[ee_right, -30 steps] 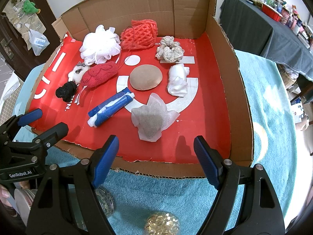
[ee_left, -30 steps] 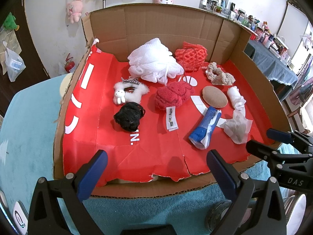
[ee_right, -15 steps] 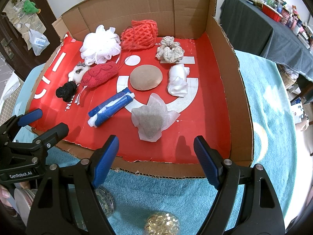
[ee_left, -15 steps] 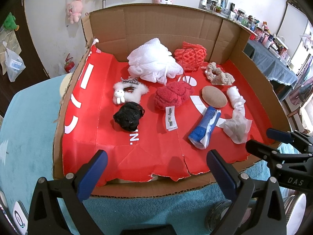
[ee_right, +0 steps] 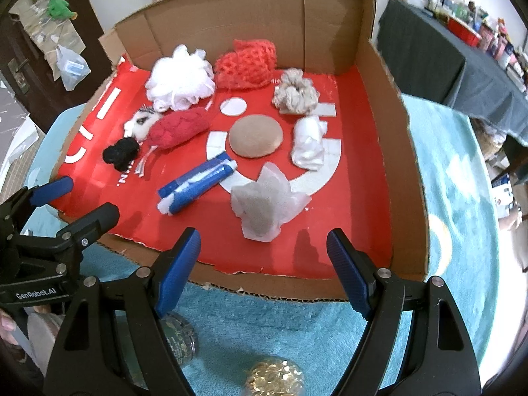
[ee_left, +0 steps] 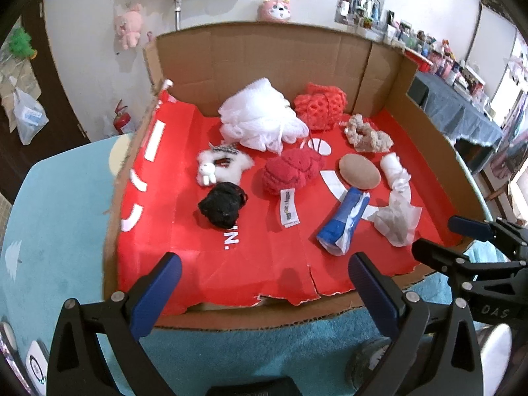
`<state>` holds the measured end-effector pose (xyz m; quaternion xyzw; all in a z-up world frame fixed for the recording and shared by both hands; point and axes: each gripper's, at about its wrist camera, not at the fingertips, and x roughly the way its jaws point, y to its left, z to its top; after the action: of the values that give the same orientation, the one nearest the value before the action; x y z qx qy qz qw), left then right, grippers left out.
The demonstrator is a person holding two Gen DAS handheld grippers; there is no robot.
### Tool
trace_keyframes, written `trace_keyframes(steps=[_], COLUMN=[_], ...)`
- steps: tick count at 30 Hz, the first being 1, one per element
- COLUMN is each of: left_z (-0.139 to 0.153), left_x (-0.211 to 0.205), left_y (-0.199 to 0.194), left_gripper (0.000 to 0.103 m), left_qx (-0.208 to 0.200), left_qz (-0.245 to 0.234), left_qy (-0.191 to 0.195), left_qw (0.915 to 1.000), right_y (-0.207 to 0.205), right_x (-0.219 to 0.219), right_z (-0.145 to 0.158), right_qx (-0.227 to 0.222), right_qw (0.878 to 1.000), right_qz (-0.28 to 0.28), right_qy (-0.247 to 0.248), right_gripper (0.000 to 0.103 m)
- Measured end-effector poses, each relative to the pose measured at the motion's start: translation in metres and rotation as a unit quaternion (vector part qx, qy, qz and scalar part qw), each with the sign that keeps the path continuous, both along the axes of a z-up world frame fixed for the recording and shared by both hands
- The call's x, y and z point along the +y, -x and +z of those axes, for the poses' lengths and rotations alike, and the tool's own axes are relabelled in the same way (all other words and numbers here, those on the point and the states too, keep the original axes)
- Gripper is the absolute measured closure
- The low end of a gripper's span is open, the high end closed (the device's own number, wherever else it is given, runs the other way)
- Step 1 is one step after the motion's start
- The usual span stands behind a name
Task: Organize soft objects
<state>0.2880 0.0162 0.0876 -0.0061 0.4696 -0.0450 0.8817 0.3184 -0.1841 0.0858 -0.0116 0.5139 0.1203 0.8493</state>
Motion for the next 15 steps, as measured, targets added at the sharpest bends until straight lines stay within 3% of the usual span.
trace_keyframes(steps=[9,13,15], left_z=[0.059,0.074,0.074], left_x=[0.017,0.015,0.012], left_y=[0.062,0.109,0.135], left_gripper=[0.0,0.0,0.0], left_qx=[-0.089,-0.129,-0.147], left_qz=[0.02,0.007,0.001], left_qy=[0.011,0.032,0.035], left_qw=[0.9958,0.9911,0.9886], right_y=[0.042,0.084,0.115], right_x=[-0.018,-0.024,-0.023], right_z=[0.055,0.076,0.079], right_qx=[-0.084,-0.129,-0.151], right_qw=[0.996,0.991,0.988], right_qz=[-0.028,-0.029,-0.022], right_qy=[0.01,0.009,0.007], right_gripper=[0.025,0.024,0.02])
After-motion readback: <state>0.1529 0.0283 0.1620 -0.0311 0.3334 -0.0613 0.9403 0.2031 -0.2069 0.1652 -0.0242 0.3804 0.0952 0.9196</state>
